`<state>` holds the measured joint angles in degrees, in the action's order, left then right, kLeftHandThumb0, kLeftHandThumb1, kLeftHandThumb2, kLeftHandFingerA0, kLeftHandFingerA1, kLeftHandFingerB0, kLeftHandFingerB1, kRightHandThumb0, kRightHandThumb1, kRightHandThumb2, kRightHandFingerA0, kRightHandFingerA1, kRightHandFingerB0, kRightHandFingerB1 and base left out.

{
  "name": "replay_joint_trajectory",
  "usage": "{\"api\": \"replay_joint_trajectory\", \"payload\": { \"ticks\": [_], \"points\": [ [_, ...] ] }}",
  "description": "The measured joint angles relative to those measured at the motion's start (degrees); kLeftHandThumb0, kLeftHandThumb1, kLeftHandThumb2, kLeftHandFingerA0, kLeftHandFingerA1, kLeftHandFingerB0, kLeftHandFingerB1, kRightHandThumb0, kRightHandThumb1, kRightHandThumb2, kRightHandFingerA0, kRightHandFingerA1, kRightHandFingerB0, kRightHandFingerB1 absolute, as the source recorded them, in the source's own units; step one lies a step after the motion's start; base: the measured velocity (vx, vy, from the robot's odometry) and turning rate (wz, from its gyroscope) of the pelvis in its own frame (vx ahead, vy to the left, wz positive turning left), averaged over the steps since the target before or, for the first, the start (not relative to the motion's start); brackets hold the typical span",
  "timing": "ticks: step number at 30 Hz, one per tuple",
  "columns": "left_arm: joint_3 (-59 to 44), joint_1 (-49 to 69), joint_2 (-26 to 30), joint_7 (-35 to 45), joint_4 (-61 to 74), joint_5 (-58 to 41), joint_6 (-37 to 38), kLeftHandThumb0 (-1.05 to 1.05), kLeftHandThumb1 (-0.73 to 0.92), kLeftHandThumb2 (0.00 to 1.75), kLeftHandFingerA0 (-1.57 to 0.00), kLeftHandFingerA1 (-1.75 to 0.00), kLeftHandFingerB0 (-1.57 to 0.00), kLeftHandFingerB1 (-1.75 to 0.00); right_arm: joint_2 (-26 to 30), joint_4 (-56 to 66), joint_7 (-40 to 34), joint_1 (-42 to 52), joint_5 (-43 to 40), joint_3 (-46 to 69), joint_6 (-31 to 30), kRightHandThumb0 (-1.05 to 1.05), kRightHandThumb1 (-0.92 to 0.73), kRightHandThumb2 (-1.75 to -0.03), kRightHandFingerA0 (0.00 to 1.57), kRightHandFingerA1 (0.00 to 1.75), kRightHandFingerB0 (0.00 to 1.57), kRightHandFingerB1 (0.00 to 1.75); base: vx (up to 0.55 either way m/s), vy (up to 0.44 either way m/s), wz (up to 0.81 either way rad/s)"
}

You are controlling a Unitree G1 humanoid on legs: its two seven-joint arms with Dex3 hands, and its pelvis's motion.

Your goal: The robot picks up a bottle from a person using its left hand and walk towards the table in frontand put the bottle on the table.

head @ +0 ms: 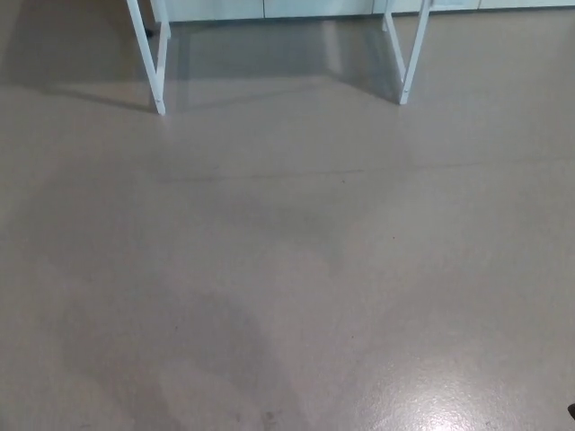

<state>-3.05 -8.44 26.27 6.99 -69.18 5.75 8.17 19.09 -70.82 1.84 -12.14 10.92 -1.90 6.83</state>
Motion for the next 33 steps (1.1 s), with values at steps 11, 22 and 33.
{"api": "replay_joint_trajectory", "payload": {
  "ticks": [11,22,33],
  "points": [
    [-0.34,-0.12,0.00,0.88,-1.45,-0.13,2.12,-0.28,0.50,0.94,-0.41,-0.69,0.00,-0.43,0.01,-1.24,0.11,-0.03,-0.09,0.16,1.64,-0.49,-0.57,-0.85,0.53,0.57,0.38,0.49,0.00,0.000,0.00],
    [-2.59,-0.15,-0.02,1.04,-1.36,-0.68,4.13,-0.40,0.59,0.59,-0.27,-0.39,-0.11,-0.26,0.01,-1.33,0.16,-0.27,-0.05,0.04,1.89,-0.49,-0.56,-0.85,0.53,0.57,0.38,0.49,0.00,0.000,0.00],
    [-9.89,3.36,-3.70,6.29,10.66,-6.39,10.81,-0.65,0.42,0.74,-0.10,-0.43,-0.06,-0.24,0.00,-1.73,0.36,-0.61,0.08,-0.53,1.96,-0.44,-0.69,-0.61,0.56,0.42,0.44,0.36,0.00,0.000,0.00]
  ]
}}
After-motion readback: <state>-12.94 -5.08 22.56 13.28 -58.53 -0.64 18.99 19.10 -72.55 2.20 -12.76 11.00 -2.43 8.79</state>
